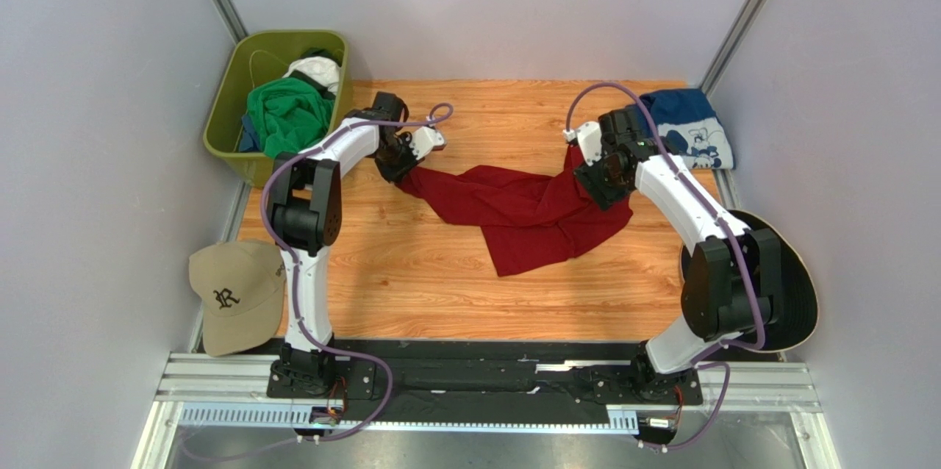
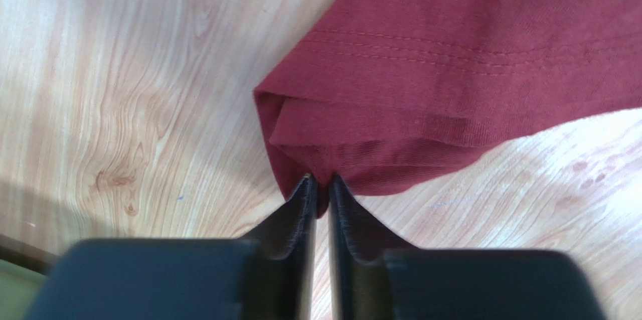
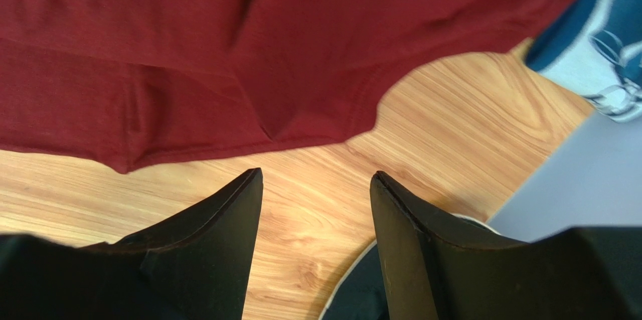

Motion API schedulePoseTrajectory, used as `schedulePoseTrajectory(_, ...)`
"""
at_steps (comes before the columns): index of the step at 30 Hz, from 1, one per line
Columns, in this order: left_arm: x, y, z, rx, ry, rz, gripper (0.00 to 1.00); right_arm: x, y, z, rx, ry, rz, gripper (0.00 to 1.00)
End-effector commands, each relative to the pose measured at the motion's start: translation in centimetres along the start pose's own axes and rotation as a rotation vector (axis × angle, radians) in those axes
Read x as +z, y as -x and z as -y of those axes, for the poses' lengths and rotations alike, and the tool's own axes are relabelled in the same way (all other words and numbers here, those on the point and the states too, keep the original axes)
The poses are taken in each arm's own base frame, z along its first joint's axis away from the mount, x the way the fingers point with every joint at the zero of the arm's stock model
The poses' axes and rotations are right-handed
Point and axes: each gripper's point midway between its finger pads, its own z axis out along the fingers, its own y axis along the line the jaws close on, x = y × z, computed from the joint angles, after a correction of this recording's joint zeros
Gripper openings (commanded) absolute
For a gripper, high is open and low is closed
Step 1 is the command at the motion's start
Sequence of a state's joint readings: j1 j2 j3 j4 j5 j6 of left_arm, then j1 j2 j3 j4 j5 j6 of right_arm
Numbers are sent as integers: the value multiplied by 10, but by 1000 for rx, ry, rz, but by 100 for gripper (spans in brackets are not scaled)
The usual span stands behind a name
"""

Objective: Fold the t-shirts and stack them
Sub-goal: Flatten the tshirt out

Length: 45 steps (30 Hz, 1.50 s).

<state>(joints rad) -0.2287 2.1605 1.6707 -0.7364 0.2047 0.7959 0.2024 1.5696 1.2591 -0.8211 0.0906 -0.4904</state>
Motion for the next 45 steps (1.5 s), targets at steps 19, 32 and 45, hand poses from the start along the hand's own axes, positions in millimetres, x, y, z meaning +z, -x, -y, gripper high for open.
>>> schedulePoseTrajectory(19,-6,-3,7,11,-37,-10,0,47,24,-9,18,52,-22,57)
schedulePoseTrajectory(32,-6,-3,7,12,-40,-12,0,58,31,-1,5,29,-41,14)
schedulePoseTrajectory(45,-61,19,-9,-69,130,81,0,4,60,36,40,-119,56,0)
